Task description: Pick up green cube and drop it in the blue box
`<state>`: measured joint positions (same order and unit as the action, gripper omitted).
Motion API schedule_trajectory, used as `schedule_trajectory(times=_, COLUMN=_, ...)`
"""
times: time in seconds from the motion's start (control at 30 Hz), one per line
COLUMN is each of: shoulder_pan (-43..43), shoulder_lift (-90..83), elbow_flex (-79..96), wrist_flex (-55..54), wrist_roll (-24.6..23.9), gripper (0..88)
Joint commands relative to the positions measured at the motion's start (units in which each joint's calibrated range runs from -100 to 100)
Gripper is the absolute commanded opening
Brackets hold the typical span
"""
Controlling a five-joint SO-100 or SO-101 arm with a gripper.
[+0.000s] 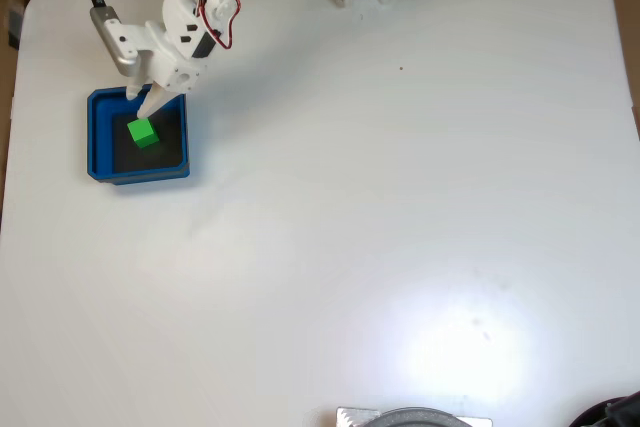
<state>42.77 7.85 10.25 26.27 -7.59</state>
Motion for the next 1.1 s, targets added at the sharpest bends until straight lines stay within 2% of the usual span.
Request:
schedule_trajectory(times=0.0, shoulder_pan=0.4, shoulder_lift=-0.8, elbow_flex=-3.3, wrist_flex=-1.2, wrist_roll=0.0, gripper=16.6)
schedule_trajectory(times=0.47, shoulder_pan=0.7, shoulder_lift=-3.1, elbow_flex=-1.7, wrist_flex=-0.7, wrist_roll=0.3, gripper=16.5)
schedule_trajectory(times=1.07, shoulder_pan=0.0, shoulder_lift=-43.6, elbow_flex=36.4, wrist_flex=-0.7, wrist_roll=0.1, gripper=16.5)
